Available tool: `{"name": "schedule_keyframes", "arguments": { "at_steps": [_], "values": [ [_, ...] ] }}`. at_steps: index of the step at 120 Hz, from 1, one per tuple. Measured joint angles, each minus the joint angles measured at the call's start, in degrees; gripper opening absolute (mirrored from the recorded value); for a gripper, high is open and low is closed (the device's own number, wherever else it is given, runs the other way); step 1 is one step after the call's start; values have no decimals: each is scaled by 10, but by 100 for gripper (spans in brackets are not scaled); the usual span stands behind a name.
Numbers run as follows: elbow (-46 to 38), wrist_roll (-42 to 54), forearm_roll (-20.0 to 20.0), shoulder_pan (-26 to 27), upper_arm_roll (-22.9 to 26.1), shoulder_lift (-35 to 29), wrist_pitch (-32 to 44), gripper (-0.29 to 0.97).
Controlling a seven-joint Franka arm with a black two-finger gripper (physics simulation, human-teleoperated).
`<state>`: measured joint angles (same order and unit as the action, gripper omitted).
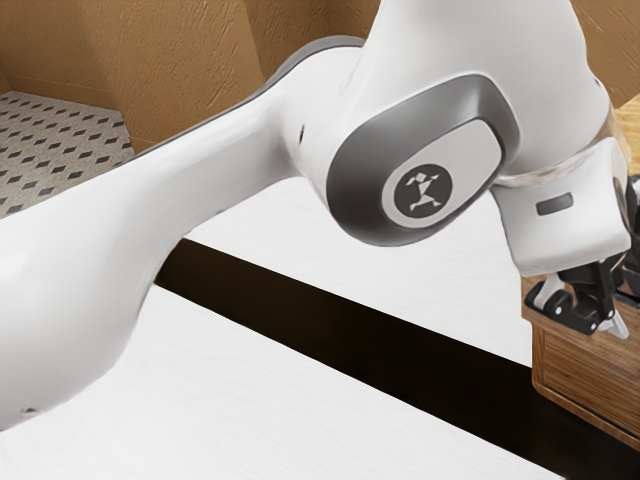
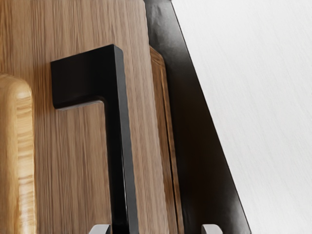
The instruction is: Pull the drawer handle with one arm to open the drawer
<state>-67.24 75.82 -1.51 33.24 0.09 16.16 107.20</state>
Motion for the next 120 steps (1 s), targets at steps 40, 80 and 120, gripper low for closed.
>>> {"name": "schedule_keyframes", "arguments": {
  "at_steps": [40, 80, 120],
  "values": [
    [0, 0, 3, 1, 1, -10, -35, 11],
    [0, 0, 2, 2, 2, -20, -81, 7],
    [-1, -1, -4, 6, 2, -30, -117, 5]
  ]
}}
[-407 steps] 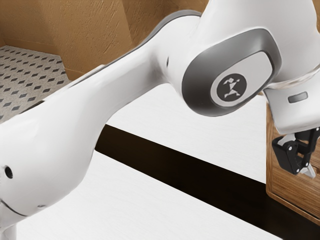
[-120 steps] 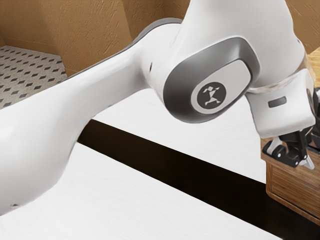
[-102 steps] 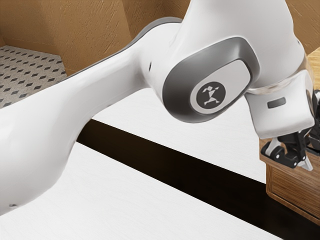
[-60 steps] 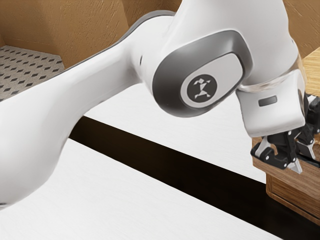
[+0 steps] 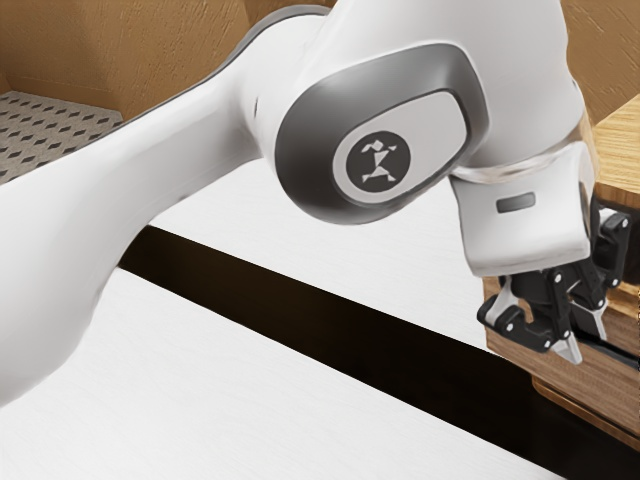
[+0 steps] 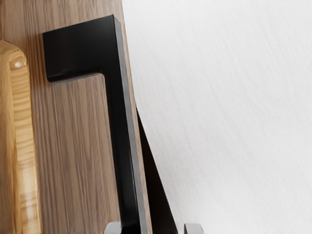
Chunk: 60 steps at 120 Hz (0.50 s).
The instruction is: Pull the drawer handle with one arm to open the drawer
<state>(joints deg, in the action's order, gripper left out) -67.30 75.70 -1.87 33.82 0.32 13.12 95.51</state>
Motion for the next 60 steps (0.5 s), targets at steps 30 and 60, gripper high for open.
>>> {"name": "schedule_keyframes", "arguments": {
  "at_steps": [30, 60],
  "values": [
    [-32, -6, -4, 5, 0, -22, -8, 5],
    [-79, -24, -6, 13, 1, -60, -9, 3]
  ]
}}
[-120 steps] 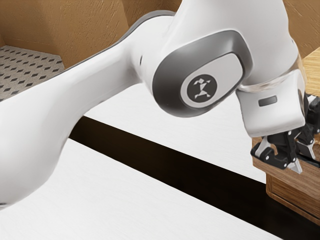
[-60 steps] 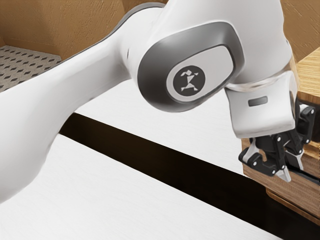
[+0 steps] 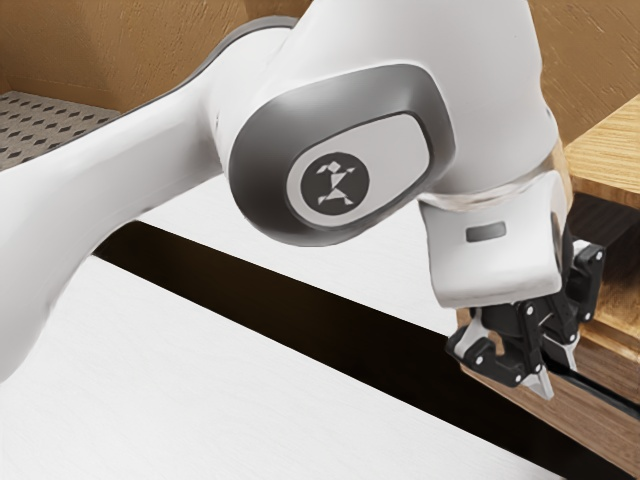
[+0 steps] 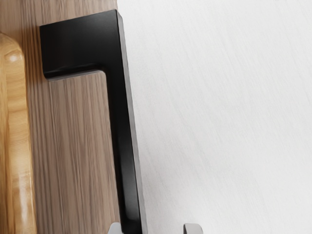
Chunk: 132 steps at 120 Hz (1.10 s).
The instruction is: Pull the drawer handle with one arm to open the drawer
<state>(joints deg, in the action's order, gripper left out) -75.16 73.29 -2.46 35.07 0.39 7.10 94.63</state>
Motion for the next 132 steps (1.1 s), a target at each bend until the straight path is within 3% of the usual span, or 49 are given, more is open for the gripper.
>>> {"name": "schedule_keyframes", "arguments": {
  "at_steps": [52, 55, 87, 113, 132],
  "values": [
    [-87, -42, 0, 22, -2, -73, 1, 1],
    [-94, -44, 0, -7, 30, -77, 3, 1],
    [-149, -64, 0, 26, 8, -125, 16, -1],
    [-152, -75, -1, 25, 7, -140, 20, 5],
    [-148, -80, 0, -9, 11, -167, 22, 25]
  ]
}}
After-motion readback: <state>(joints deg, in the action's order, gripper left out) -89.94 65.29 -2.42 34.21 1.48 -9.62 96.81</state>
